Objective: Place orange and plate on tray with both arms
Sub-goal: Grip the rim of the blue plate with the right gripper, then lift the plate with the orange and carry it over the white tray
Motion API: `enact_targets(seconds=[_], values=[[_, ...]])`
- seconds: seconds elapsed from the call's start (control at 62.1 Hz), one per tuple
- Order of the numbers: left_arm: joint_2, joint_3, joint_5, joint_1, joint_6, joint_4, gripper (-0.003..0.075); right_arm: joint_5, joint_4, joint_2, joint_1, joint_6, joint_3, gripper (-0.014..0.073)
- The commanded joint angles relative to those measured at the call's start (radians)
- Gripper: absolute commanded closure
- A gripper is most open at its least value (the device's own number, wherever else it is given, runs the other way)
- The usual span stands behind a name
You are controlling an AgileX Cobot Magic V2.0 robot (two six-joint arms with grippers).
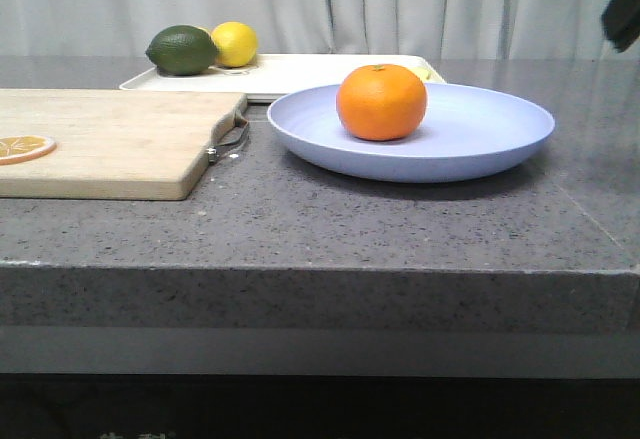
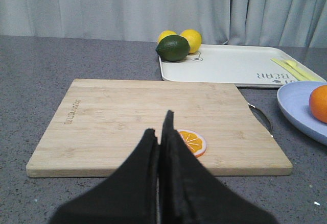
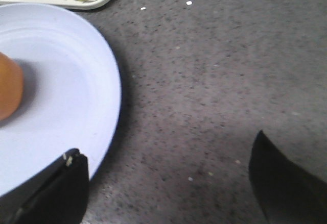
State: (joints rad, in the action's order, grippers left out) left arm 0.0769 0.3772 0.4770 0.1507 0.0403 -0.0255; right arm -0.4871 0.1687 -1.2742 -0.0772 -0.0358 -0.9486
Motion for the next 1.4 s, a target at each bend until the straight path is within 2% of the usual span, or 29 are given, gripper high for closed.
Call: enact_targets(seconds=[0.0, 0.242, 0.322, 0.451, 0.677, 0.773, 1.08, 1.273, 1.386], values=[[0.013, 0.026, -0.095, -0.001, 0.010, -0.009, 0.0738, 0.060, 0.027, -0.058, -0.042, -0.010, -0.075, -0.0048], [0.013, 0.026, -0.096, -0.001, 0.010, -0.009, 0.0738, 0.052, 0.114, -0.272, -0.066, -0.009, -0.215, -0.0046], [0.013, 0.026, -0.096, -0.001, 0.010, -0.009, 0.0738, 0.037, 0.118, -0.320, -0.066, -0.009, -0.250, -0.0010], [0.013, 0.026, -0.096, -0.001, 0.010, -0.009, 0.0738, 0.013, 0.118, -0.358, -0.066, -0.009, -0.288, 0.0141], [0.013, 0.026, -0.096, -0.001, 0.010, -0.009, 0.0738, 0.021, 0.121, -0.366, -0.064, -0.009, -0.291, 0.0554], [0.013, 0.026, -0.096, -0.001, 0.010, -0.009, 0.0738, 0.012, 0.128, -0.366, -0.063, -0.009, -0.292, 0.0669], [0.013, 0.026, -0.096, -0.001, 0.010, -0.009, 0.0738, -0.067, 0.276, -0.369, -0.053, 0.003, -0.411, 0.0654], [0.013, 0.026, -0.096, -0.001, 0.010, -0.009, 0.0738, -0.131, 0.351, -0.432, -0.053, 0.003, -0.602, 0.0654], [0.013, 0.026, -0.096, -0.001, 0.010, -0.009, 0.0738, -0.187, 0.381, -0.517, -0.053, 0.008, -0.770, 0.0654]])
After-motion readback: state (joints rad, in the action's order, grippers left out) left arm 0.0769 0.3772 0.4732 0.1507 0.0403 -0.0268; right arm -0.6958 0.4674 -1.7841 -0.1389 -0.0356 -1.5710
